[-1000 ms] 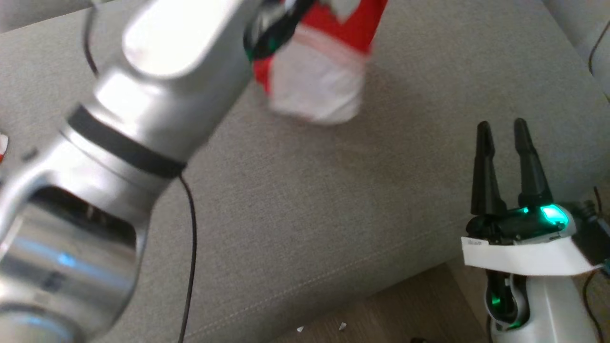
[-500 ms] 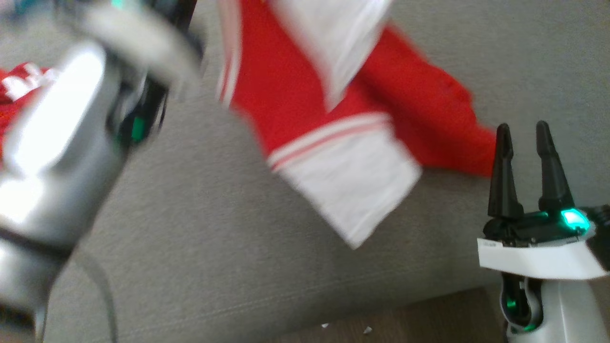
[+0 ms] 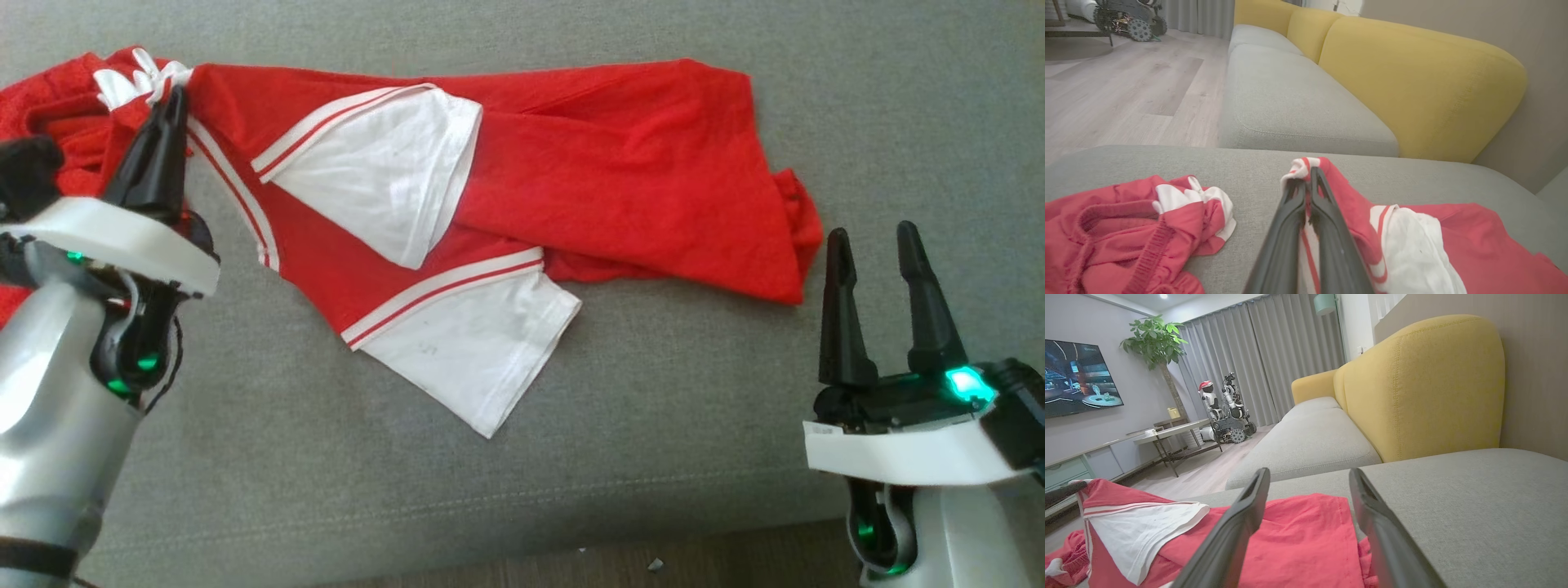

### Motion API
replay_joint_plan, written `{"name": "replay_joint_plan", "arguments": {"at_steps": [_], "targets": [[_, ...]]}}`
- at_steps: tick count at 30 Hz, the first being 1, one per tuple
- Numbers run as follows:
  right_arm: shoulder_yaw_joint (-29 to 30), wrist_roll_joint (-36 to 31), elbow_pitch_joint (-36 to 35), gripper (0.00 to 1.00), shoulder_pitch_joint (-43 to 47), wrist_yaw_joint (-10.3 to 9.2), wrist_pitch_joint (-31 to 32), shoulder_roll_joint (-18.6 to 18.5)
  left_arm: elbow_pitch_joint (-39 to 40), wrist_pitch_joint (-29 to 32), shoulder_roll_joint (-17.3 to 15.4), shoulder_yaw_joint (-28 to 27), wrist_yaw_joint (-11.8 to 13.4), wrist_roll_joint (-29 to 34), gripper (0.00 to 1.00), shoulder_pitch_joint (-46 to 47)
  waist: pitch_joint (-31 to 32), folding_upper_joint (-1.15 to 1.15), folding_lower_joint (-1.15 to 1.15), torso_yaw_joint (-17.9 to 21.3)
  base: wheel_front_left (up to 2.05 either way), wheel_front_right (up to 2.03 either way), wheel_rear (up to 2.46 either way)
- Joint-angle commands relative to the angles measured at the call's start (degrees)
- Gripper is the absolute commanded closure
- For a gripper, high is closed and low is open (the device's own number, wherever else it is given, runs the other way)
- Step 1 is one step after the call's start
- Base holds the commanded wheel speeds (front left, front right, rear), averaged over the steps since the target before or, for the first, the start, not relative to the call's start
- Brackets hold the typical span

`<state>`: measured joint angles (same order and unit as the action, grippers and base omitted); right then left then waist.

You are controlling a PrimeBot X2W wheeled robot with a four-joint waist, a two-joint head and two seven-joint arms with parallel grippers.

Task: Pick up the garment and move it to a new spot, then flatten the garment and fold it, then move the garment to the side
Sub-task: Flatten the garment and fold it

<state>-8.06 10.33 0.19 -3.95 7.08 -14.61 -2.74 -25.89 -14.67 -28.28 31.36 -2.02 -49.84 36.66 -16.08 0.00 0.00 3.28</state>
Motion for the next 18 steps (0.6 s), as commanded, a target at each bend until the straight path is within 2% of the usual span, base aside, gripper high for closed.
{"name": "replay_joint_plan", "arguments": {"at_steps": [1, 2, 3, 5, 9, 10, 12, 13, 18], "targets": [[-1.66, -0.52, -1.45, 0.00, -1.10, 0.41, -0.39, -0.14, 1.83, -0.32, -1.39, -3.62, 0.02, 1.07, 0.58, 1.06, 0.10, 0.00, 0.00, 0.00, 0.00, 0.00, 0.00], [-1.74, -0.49, -1.27, 0.00, -1.06, 0.41, -0.39, -0.14, 2.11, -0.32, -0.88, -4.41, 0.03, 1.87, 0.27, 0.47, 0.19, 0.00, 0.00, -0.04, 0.00, 0.00, 0.00], [-1.86, -0.46, -1.08, 0.00, -1.00, 0.41, -0.39, -0.14, 2.49, -0.32, -0.36, -5.38, 0.29, 2.91, 0.00, -0.11, 0.24, 0.00, 0.00, -0.10, 0.00, 0.00, 0.00], [-2.10, -0.41, -0.67, 0.00, -0.95, 0.41, -0.39, -0.14, 3.40, -0.32, 0.65, -7.11, 0.93, 5.40, 0.00, -1.48, 0.37, 0.00, 0.00, -0.19, 0.00, 0.00, 0.00], [-2.04, -0.34, -0.05, 0.00, -0.89, 0.41, -0.39, -0.14, 7.37, -0.32, 3.05, -11.51, 4.13, 12.33, 0.00, -5.15, 1.03, 0.00, 0.00, -0.50, 0.00, 0.00, 0.00], [-2.04, -0.34, -0.05, 0.00, -0.89, 0.41, -0.39, -0.14, 7.37, -0.32, 3.05, -11.51, 4.13, 12.33, 0.00, -5.15, 1.03, 0.00, 0.00, -0.50, 0.00, 0.00, 0.00], [-1.89, -0.22, 0.31, 0.00, -0.68, 0.41, -0.39, -0.14, 12.11, -0.32, 5.79, -14.40, 5.83, 17.98, 0.00, -9.13, 1.80, 0.00, 0.00, -0.79, 0.00, 0.00, 0.00], [-1.89, -0.22, 0.31, 0.00, -0.68, 0.41, -0.39, -0.14, 12.11, -0.32, 5.79, -14.40, 5.83, 17.98, 0.00, -9.13, 1.80, 0.00, 0.00, -0.79, 0.00, 0.00, 0.00], [-1.87, -0.09, 0.75, 0.00, -0.18, 0.41, -0.39, -0.14, 19.45, -0.32, 11.83, -16.81, 6.33, 26.13, 0.00, -17.50, 2.85, 0.00, 0.00, -1.24, 0.00, 0.00, 0.00]]}}
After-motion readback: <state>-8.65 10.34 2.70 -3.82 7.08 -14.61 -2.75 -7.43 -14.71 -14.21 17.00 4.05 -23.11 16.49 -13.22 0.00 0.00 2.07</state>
